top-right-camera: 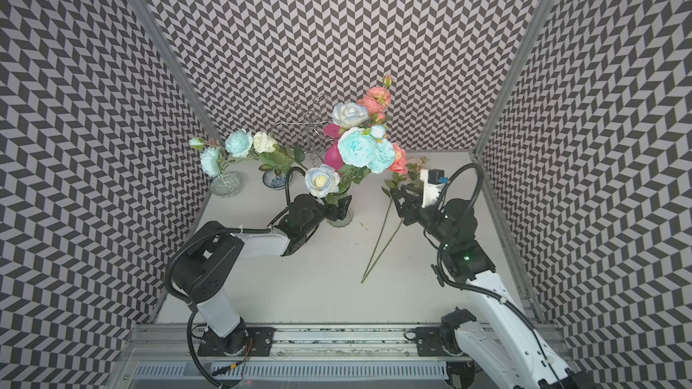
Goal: Pick out pink flowers from the vase
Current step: Pick up the flower from the vase.
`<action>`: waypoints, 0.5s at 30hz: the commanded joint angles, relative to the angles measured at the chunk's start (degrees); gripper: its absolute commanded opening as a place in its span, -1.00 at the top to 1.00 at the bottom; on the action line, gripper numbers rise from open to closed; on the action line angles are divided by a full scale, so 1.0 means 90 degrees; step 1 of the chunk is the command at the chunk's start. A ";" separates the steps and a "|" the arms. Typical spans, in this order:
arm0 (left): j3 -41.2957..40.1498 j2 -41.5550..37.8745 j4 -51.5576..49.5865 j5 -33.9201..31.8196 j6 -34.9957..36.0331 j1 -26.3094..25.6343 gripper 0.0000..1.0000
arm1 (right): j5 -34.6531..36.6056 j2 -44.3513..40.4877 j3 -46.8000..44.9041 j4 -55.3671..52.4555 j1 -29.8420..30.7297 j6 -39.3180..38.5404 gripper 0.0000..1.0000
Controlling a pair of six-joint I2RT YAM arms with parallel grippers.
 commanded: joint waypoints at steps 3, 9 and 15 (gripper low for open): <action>-0.0068 0.0115 -0.0821 0.0272 -0.0298 -0.0078 -0.80 | 0.0199 0.0072 0.0462 0.0780 0.0207 -0.0276 0.23; -0.0043 0.0136 -0.0829 0.0291 -0.0297 -0.0120 -0.81 | 0.0141 0.0461 0.0693 0.1139 0.0402 -0.0301 0.23; -0.0013 0.0136 -0.0844 0.0301 -0.0279 -0.0120 -0.81 | 0.0174 0.0752 0.0920 0.1304 0.0571 -0.0352 0.23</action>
